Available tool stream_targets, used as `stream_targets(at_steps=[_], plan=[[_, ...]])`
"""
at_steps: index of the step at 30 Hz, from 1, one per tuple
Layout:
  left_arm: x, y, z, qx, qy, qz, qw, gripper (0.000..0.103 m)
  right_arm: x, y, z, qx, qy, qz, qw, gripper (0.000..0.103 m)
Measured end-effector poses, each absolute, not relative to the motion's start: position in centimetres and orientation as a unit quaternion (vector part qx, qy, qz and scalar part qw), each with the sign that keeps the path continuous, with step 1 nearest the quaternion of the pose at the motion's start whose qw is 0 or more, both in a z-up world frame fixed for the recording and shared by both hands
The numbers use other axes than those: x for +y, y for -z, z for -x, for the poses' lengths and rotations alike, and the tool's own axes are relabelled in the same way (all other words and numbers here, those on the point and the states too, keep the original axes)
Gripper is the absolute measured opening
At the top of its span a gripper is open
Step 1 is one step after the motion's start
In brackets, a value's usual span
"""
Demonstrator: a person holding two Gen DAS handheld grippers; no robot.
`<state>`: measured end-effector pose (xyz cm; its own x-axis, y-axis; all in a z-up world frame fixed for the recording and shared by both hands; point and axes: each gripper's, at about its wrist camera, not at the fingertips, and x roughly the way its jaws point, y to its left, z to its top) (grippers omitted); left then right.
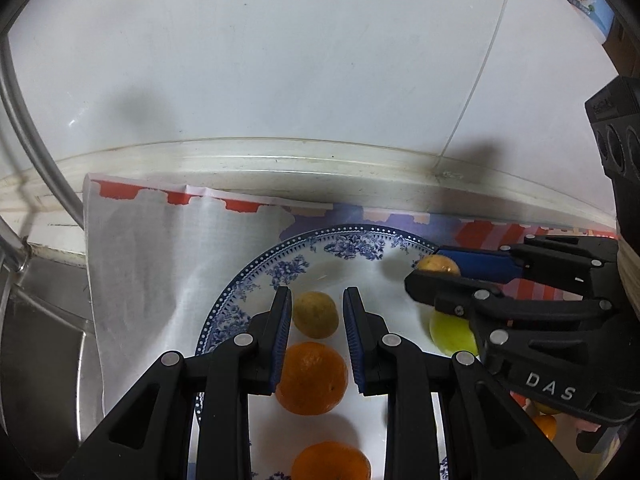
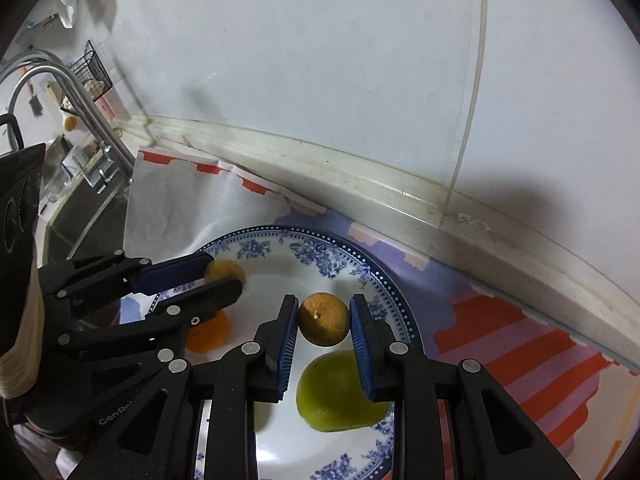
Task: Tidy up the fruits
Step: 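Open both grippers over the plate and withdraw them, then grasp an orange with the left gripper while the right gripper grasps another orange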
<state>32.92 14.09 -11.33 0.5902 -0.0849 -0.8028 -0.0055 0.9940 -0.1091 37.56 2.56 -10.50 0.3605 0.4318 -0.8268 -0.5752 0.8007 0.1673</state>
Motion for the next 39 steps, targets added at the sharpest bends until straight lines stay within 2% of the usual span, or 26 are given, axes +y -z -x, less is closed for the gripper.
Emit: stream_targets(at_steps=[5, 7, 10, 13, 16, 18, 20, 26, 32, 34, 39], plan=[[14.3, 10.9, -32.8, 0.448, 0.015, 0.048, 0.893, 0.027, 2.7, 10.8, -37.9, 0.480, -0.308, 0.070, 0.818, 0.028], [14.3, 10.5, -32.4, 0.441, 0.009, 0.047, 0.896, 0.027, 2.7, 10.7, -37.8, 0.481, -0.310, 0.071, 0.817, 0.033], [14.0, 9.7, -31.5, 0.431, 0.001, 0.042, 0.901, 0.029, 2.1, 10.1, -37.5, 0.473, -0.305, 0.068, 0.824, 0.033], [13.5, 8.9, -30.3, 0.418, -0.005, 0.042, 0.908, 0.041, 1.3, 9.1, -36.6, 0.458, -0.297, 0.066, 0.835, 0.033], [12.9, 7.9, -28.6, 0.401, -0.019, 0.038, 0.915, 0.042, 0.4, 8.1, -35.4, 0.445, -0.294, 0.071, 0.843, 0.033], [12.4, 7.0, -27.4, 0.387, -0.021, 0.038, 0.921, 0.048, -0.3, 7.3, -34.6, 0.432, -0.294, 0.069, 0.849, 0.033], [11.8, 6.3, -26.3, 0.373, -0.023, 0.039, 0.927, 0.061, -1.1, 6.4, -33.5, 0.419, -0.290, 0.070, 0.857, 0.033], [9.7, 3.2, -22.3, 0.319, -0.036, 0.026, 0.947, 0.081, -3.8, 4.2, -29.8, 0.383, -0.282, 0.065, 0.877, 0.041], [8.1, 0.9, -19.2, 0.285, -0.045, 0.022, 0.957, 0.091, -7.2, 2.1, -26.1, 0.348, -0.248, 0.055, 0.902, 0.055], [7.2, 0.2, -17.9, 0.271, -0.044, 0.016, 0.962, 0.095, -8.4, 1.5, -24.7, 0.336, -0.234, 0.052, 0.911, 0.064], [5.1, -0.6, -14.8, 0.244, -0.032, 0.003, 0.969, 0.100, -11.6, 0.3, -21.0, 0.312, -0.197, 0.041, 0.928, 0.073]])
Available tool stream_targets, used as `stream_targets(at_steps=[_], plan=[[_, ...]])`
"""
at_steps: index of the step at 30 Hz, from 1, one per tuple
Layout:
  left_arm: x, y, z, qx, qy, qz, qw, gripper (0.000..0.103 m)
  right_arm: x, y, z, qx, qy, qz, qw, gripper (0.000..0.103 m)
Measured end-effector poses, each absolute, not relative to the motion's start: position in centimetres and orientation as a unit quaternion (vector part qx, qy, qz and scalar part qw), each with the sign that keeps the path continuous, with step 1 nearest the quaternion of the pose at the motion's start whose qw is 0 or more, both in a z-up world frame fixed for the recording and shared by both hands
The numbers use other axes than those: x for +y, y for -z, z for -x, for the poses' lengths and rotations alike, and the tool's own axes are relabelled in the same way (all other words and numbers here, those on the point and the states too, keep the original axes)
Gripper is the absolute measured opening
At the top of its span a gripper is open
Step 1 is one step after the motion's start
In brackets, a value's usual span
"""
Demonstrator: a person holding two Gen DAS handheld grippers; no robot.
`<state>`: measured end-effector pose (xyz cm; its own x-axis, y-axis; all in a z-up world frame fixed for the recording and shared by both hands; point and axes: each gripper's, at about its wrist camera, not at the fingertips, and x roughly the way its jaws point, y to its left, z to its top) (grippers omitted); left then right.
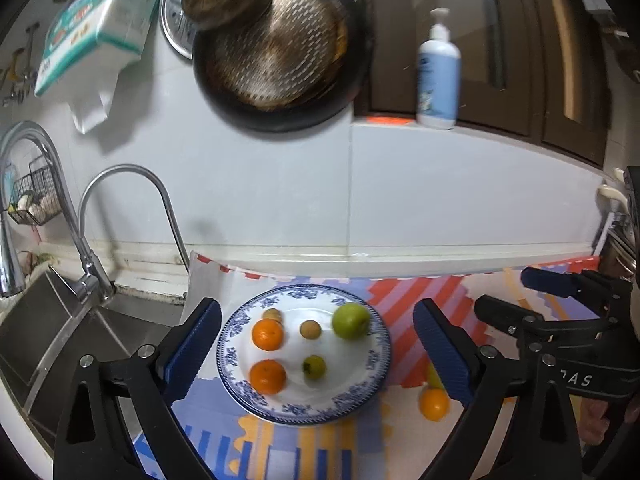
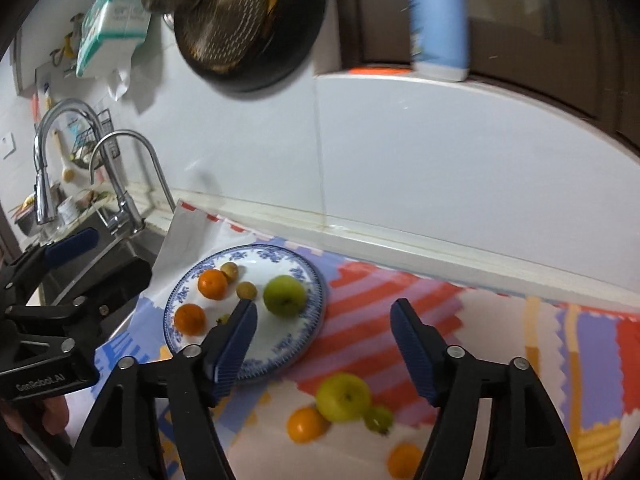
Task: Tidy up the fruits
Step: 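Grasp an orange with the left gripper while the right gripper grasps another orange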
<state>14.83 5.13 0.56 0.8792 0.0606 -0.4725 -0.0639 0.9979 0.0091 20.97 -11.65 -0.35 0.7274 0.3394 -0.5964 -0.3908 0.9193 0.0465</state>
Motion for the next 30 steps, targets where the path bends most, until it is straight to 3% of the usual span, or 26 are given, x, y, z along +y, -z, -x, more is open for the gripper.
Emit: stream_targets(at_steps=[7, 30], plan=[[2.6, -1.2, -11.6, 0.224, -0.011, -0.003, 0.975, 0.102, -15.3, -1.1, -16.2, 0.271, -0.135, 0.040, 0.952, 0.083], [-2.7, 2.1, -8.2, 0.220, 0.032, -0.068, 0.973, 0.102, -20.6, 2.7, -10.0, 0.283, -0.083, 0.033, 0.955, 0.083]])
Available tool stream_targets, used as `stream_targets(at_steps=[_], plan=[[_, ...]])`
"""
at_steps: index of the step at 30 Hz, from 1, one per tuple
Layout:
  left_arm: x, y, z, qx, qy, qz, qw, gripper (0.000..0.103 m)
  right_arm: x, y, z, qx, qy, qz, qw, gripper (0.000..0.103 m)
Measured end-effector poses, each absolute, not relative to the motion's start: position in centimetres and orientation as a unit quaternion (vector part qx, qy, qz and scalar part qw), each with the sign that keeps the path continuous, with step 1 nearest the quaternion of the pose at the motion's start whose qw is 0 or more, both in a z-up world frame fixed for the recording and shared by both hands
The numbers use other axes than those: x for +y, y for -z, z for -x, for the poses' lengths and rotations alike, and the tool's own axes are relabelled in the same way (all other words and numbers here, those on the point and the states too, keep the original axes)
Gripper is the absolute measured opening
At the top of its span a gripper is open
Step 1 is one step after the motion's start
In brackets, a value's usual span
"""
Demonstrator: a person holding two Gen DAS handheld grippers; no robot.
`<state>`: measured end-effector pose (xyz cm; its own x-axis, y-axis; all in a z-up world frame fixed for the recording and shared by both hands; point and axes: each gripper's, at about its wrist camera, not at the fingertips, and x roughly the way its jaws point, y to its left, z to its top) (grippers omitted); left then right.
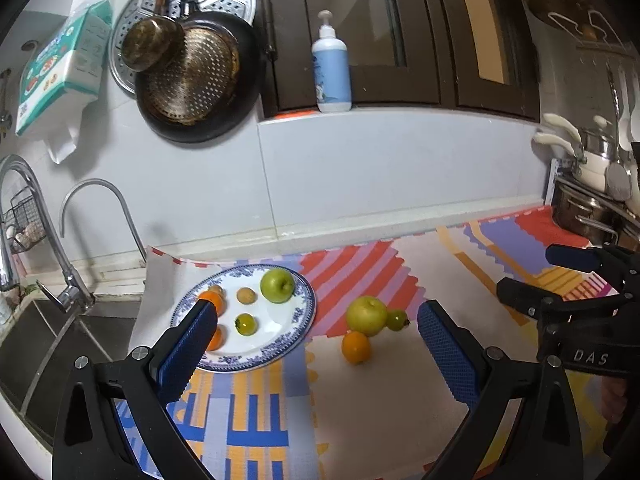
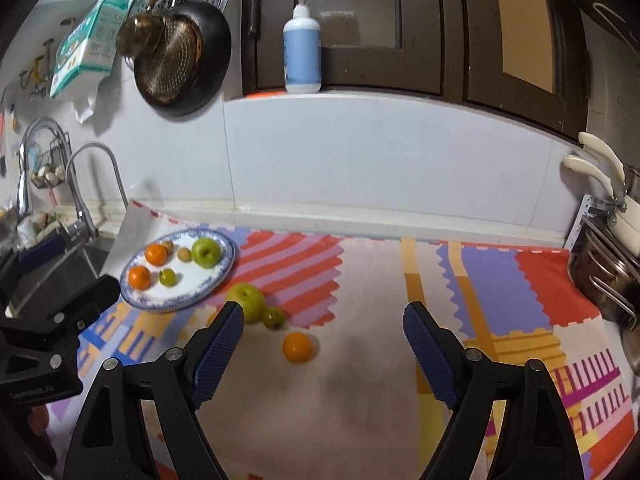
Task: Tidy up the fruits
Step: 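Grasp an orange with the left gripper while the right gripper grasps another orange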
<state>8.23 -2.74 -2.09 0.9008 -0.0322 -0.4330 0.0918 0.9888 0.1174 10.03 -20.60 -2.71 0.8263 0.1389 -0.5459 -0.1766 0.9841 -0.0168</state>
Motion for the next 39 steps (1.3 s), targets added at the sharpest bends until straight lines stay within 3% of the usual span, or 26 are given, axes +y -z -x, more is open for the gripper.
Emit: stream_targets(at_steps=[8, 28, 39], plan=[[-2.9, 5.0, -10.0, 0.254, 0.052, -0.087, 0.962, 0.096, -19.7, 5.3, -11.0, 0.308, -0.104, 0.058, 0.944, 0.081], [-4.1, 11.1, -17.0, 0.353, 0.108, -0.074, 0.926, 0.064, -18.4, 11.2, -16.5, 0.390, -0.145, 0.043, 0.909, 0.053], [-4.1, 12.5, -18.9, 0.385, 0.118, -0.051, 0.914, 0.054, -18.3, 12.4, -18.3, 0.409, -0.158, 0.029, 0.898, 0.042]])
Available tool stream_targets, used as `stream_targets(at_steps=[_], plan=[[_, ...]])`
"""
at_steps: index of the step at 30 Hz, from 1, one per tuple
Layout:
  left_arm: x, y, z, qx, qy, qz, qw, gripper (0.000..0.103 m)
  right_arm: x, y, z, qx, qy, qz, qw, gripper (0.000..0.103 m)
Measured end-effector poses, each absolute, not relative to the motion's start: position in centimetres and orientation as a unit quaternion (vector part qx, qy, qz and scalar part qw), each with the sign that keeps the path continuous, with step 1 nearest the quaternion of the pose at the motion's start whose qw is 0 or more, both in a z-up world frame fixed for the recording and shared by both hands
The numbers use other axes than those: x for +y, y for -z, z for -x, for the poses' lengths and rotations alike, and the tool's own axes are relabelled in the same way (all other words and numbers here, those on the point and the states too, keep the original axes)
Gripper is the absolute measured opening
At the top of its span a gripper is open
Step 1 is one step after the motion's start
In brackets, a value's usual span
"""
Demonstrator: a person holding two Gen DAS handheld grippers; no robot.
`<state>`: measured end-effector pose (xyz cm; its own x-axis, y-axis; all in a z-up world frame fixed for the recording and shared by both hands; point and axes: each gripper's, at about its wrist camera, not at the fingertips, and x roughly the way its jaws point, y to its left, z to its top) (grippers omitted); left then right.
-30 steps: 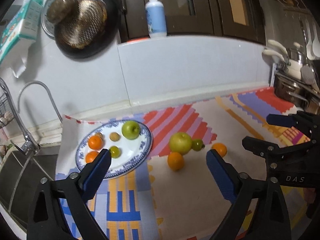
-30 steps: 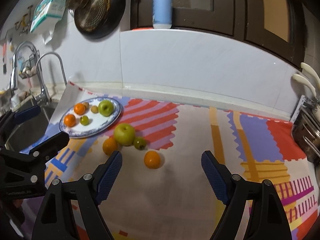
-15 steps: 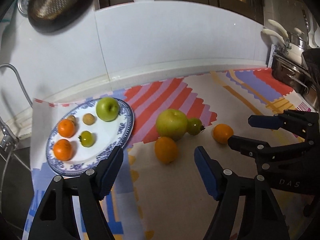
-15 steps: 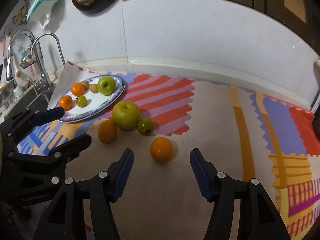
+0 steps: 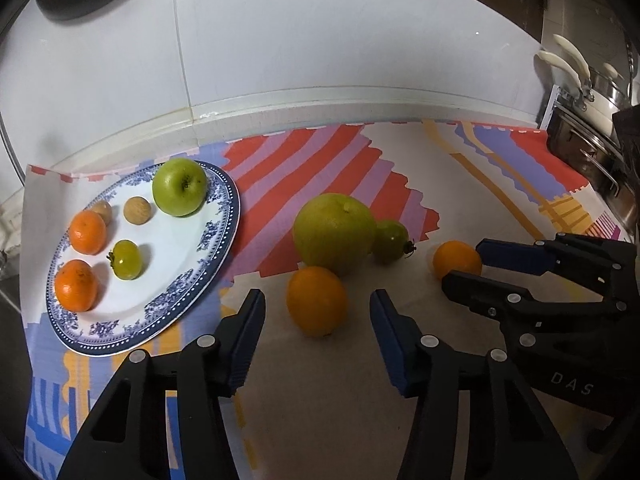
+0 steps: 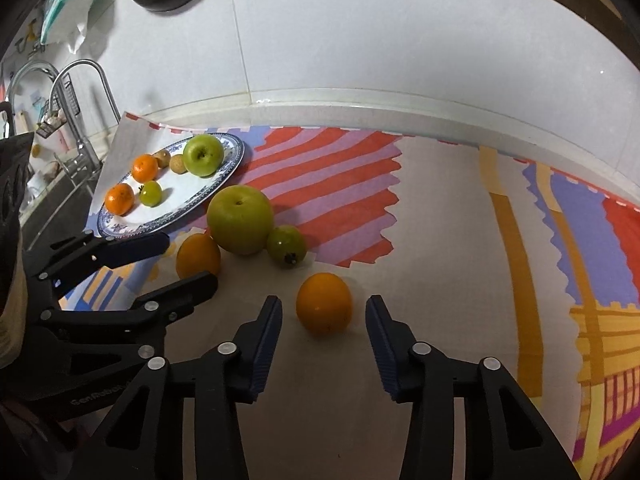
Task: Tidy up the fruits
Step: 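Grasp an orange with the left gripper while the right gripper grasps another orange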
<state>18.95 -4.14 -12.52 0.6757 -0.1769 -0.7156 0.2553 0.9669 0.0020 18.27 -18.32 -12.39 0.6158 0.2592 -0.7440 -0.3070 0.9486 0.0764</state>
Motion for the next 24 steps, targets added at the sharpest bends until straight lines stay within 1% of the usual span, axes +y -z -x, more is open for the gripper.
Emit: stream_targets(at_steps=[3, 6, 8, 9, 11, 24], plan=[[-4.23, 12.75, -19.35, 0.390, 0.121, -0.050, 0.912, 0.048, -18.26, 12.55, -18.47, 0.410, -0.159, 0.032, 0.897, 0.042], [-4.26, 12.93, -19.68, 0.397, 0.123, -0.045, 0.908, 0.044, -18.26, 12.73, -18.74, 0.414, -0.160, 0.033, 0.895, 0.038], [-4.24, 12.97, -19.79, 0.399, 0.121, -0.043, 0.908, 0.034, -18.29, 12.90, -18.94, 0.418, -0.161, 0.030, 0.894, 0.037], [-4.21, 12.97, -19.83, 0.399, 0.120, -0.042, 0.908, 0.032, -18.30, 12.98, -19.03, 0.420, -0.162, 0.028, 0.893, 0.036], [-4.10, 12.97, -19.88, 0.399, 0.122, -0.038, 0.908, 0.032, -18.33, 13.02, -19.09, 0.420, -0.163, 0.028, 0.892, 0.033], [-3.94, 12.14, -19.01, 0.389, 0.122, -0.036, 0.913, 0.032, -18.23, 12.36, -19.02, 0.409, -0.164, 0.026, 0.897, 0.032]])
